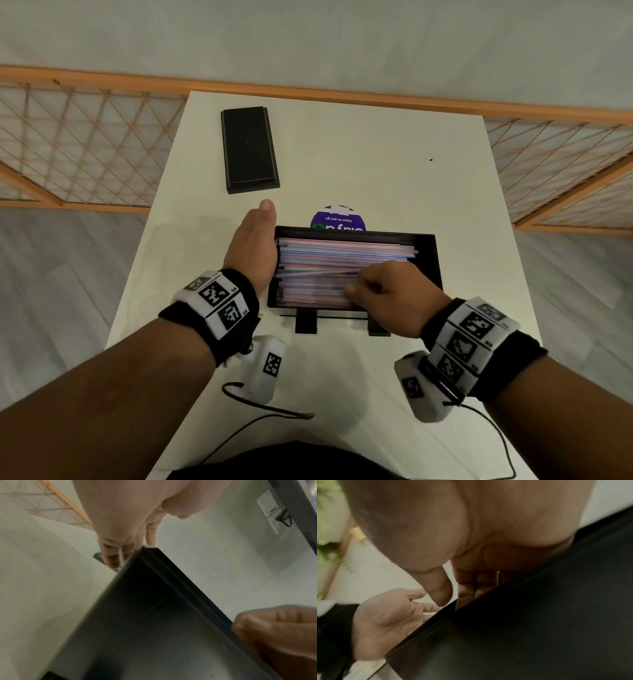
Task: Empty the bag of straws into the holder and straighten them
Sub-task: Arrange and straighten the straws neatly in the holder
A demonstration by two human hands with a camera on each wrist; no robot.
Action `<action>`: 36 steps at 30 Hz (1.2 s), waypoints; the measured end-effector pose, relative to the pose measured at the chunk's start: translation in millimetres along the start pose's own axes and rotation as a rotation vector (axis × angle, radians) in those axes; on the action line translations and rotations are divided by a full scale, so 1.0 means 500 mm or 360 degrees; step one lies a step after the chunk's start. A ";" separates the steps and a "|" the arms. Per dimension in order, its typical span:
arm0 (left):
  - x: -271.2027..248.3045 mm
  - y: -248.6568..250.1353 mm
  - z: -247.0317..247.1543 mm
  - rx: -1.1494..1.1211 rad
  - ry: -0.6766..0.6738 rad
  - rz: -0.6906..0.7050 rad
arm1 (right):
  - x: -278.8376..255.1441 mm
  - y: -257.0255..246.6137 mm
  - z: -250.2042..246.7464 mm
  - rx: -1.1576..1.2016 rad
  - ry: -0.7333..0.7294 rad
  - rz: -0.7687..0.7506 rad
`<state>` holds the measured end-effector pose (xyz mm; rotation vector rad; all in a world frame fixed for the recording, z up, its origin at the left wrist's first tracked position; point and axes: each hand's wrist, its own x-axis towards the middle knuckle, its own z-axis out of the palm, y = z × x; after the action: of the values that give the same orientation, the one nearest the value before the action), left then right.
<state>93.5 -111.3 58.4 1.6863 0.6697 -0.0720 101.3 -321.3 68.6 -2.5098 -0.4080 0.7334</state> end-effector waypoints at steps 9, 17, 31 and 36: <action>0.008 -0.013 0.009 0.0020 0.0014 -0.0043 | 0.035 0.000 0.009 0.0811 0.0093 0.0344; 0.007 0.006 0.005 0.0321 0.0204 0.0236 | 0.059 -0.024 -0.007 0.1382 0.0154 0.0514; -0.035 0.088 0.061 -0.0217 -0.0628 -0.0744 | 0.077 -0.018 -0.006 0.2118 0.0048 0.0867; -0.024 0.058 0.094 0.0116 -0.0692 -0.0876 | 0.068 -0.009 -0.013 0.1978 -0.0080 0.0901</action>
<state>111.6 -161.3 77.4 1.4437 0.7819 -0.8361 131.8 -305.9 61.5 -1.3783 0.6218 0.8641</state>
